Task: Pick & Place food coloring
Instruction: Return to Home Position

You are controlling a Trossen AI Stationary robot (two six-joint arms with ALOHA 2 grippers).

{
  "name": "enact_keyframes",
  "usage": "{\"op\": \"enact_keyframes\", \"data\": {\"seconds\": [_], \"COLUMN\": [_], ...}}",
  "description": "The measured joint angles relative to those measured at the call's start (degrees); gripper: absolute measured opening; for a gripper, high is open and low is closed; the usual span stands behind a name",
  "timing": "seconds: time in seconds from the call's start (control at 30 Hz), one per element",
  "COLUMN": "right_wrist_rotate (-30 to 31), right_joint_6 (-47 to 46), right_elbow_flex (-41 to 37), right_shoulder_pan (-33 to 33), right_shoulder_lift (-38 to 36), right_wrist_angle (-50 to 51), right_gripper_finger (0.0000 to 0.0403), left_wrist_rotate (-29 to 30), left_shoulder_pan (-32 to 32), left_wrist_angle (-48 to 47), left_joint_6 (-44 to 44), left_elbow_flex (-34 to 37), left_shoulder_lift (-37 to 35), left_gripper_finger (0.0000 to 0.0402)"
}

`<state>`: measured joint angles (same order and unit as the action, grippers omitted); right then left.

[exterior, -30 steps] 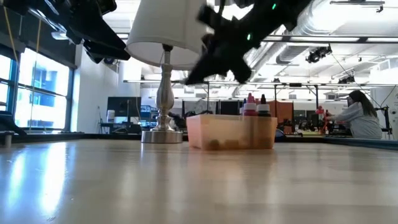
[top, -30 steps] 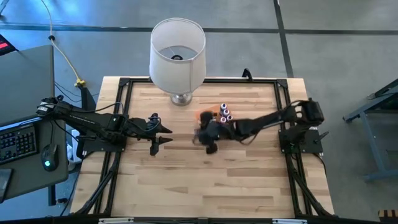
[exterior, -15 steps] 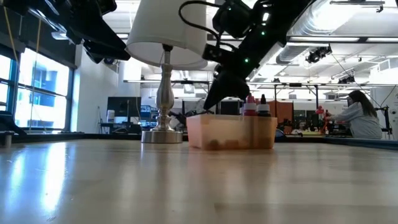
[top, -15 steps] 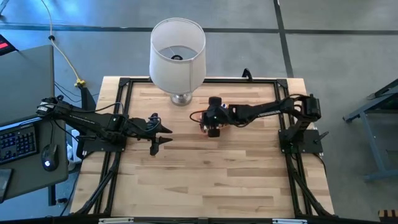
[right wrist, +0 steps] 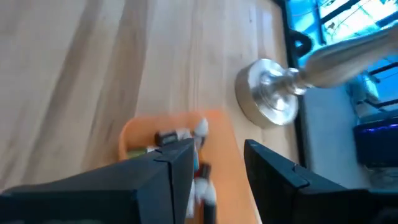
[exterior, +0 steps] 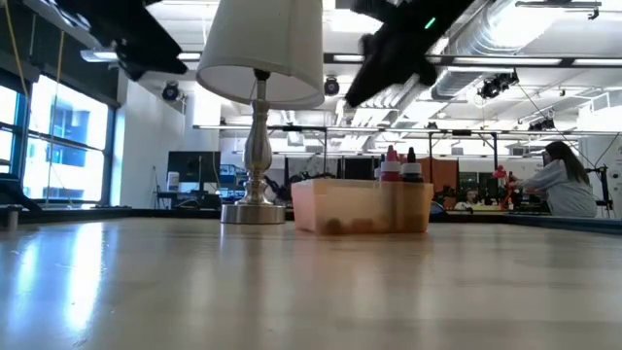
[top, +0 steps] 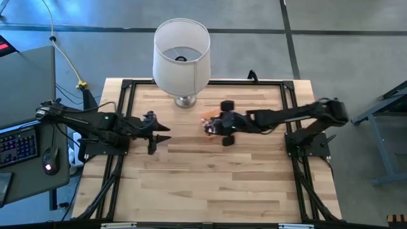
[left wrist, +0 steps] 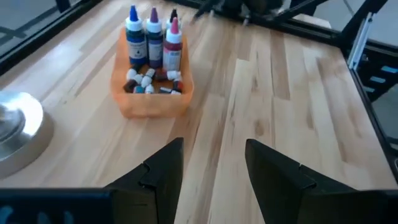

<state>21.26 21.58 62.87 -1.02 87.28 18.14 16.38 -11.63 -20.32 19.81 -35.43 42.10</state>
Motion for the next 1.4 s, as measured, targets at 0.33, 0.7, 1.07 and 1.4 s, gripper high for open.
{"op": "enact_keyframes", "data": {"seconds": [0.33, 0.7, 1.07, 1.4], "right_wrist_rotate": [3.2, 1.1, 0.0, -2.9], "right_joint_6": [-24.1, -27.2, -25.4, -22.9], "right_elbow_flex": [0.1, -8.3, -33.8, -41.8], "right_shoulder_pan": [-6.5, -8.4, -8.4, -8.4], "right_shoulder_lift": [-24.6, -37.6, -54.8, -69.2], "right_wrist_angle": [22.7, 18.1, -5.1, -6.8], "right_gripper_finger": [0.0134, 0.0135, 0.0135, 0.0135], "left_wrist_rotate": [10.1, 1.6, 3.5, 1.1], "left_shoulder_pan": [0.0, 0.0, 0.0, 0.0], "left_wrist_angle": [-12.2, 0.4, 1.4, 13.6], "left_joint_6": [-2.5, -12.5, -12.5, -14.7], "left_elbow_flex": [0.8, 16.4, 25.1, 30.9], "left_shoulder_lift": [-19.2, -36.3, -41.7, -41.5], "left_gripper_finger": [0.0170, 0.0170, 0.0170, 0.0170]}}
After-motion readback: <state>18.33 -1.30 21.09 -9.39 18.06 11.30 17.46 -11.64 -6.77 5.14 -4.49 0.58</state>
